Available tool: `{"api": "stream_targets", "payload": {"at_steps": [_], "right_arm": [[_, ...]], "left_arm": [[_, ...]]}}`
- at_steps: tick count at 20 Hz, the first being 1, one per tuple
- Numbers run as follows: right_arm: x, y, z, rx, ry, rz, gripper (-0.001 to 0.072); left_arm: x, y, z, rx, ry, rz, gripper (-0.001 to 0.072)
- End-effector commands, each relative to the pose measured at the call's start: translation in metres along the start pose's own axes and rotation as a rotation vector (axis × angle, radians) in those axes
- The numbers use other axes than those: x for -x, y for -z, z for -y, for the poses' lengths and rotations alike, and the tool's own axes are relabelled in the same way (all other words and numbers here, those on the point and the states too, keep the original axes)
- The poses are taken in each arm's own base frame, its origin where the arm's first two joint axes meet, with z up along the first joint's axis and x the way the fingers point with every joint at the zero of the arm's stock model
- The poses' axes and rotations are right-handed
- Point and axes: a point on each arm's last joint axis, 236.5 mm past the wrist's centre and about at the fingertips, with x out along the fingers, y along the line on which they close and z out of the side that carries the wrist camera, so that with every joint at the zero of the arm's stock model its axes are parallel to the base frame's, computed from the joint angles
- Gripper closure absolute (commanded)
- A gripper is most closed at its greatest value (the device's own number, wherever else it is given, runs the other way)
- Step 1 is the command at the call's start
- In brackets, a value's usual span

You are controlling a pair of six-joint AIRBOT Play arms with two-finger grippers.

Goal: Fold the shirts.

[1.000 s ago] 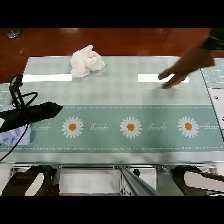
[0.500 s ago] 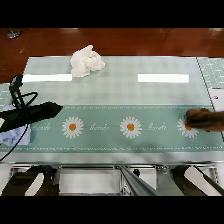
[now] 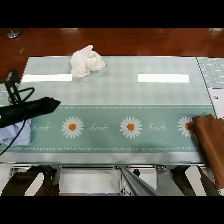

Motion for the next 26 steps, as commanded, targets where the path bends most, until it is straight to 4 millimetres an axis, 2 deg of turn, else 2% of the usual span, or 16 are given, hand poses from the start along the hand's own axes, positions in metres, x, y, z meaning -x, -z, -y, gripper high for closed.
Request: {"api": "stream_targets", "payload": {"at_steps": [1, 2, 3, 4, 5, 6, 7, 8, 9, 10, 12, 14, 15, 16, 18, 26], "right_arm": [[0.051, -0.073, -0.09, 0.118, -0.273, 0.241, 0.0316], [0.079, -0.087, -0.134, 0.213, -0.372, 0.31, 0.0462], [0.107, -0.089, -0.178, 0.329, -0.472, 0.361, 0.058], [0.133, -0.076, -0.226, 0.468, -0.572, 0.399, 0.0681], [0.15, -0.055, -0.264, 0.583, -0.646, 0.413, 0.0683], [0.156, -0.022, -0.296, 0.688, -0.695, 0.388, 0.0683], [0.154, 0.015, -0.32, 0.787, -0.722, 0.337, 0.0683], [0.141, 0.058, -0.34, 0.885, -0.732, 0.258, 0.0683], [0.12, 0.095, -0.353, 0.973, -0.716, 0.188, 0.0683], [0.087, 0.129, -0.359, 1.043, -0.661, 0.113, 0.0683], [0.004, 0.168, -0.348, 1.072, -0.48, -0.026, 0.0683], [-0.056, 0.185, -0.321, 1.033, -0.333, -0.165, 0.0683], [-0.068, 0.186, -0.314, 1.02, -0.302, -0.201, 0.0683], [-0.071, 0.185, -0.312, 1.016, -0.294, -0.21, 0.0683], [-0.068, 0.178, -0.32, 1.021, -0.316, -0.158, 0.0683], [-0.06, 0.175, -0.321, 1.016, -0.335, -0.139, 0.0683]], "left_arm": [[0.015, -0.058, 0.02, -0.063, 0.015, 0.079, 0.0681], [0.023, -0.083, 0.038, -0.102, 0.037, 0.098, 0.0681], [0.031, -0.106, 0.056, -0.138, 0.06, 0.115, 0.0682], [0.039, -0.126, 0.077, -0.182, 0.087, 0.133, 0.0682], [0.044, -0.144, 0.1, -0.231, 0.119, 0.148, 0.0682], [0.047, -0.153, 0.12, -0.271, 0.149, 0.152, 0.0682], [0.043, -0.155, 0.136, -0.309, 0.167, 0.143, 0.0682], [0.033, -0.148, 0.144, -0.346, 0.166, 0.117, 0.0682], [0.017, -0.134, 0.142, -0.37, 0.142, 0.068, 0.0682], [-0.005, -0.115, 0.13, -0.369, 0.092, 0.004, 0.0682], [-0.051, -0.067, 0.079, -0.329, -0.062, -0.151, 0.0682], [-0.078, -0.023, 0.024, -0.259, -0.174, -0.286, 0.0682], [-0.084, -0.011, 0.006, -0.228, -0.2, -0.325, 0.0681], [-0.085, -0.007, -0.004, -0.211, -0.214, -0.338, 0.0681], [-0.084, -0.014, -0.01, -0.201, -0.222, -0.32, 0.068], [-0.083, -0.016, -0.012, -0.199, -0.227, -0.315, 0.068]]}}
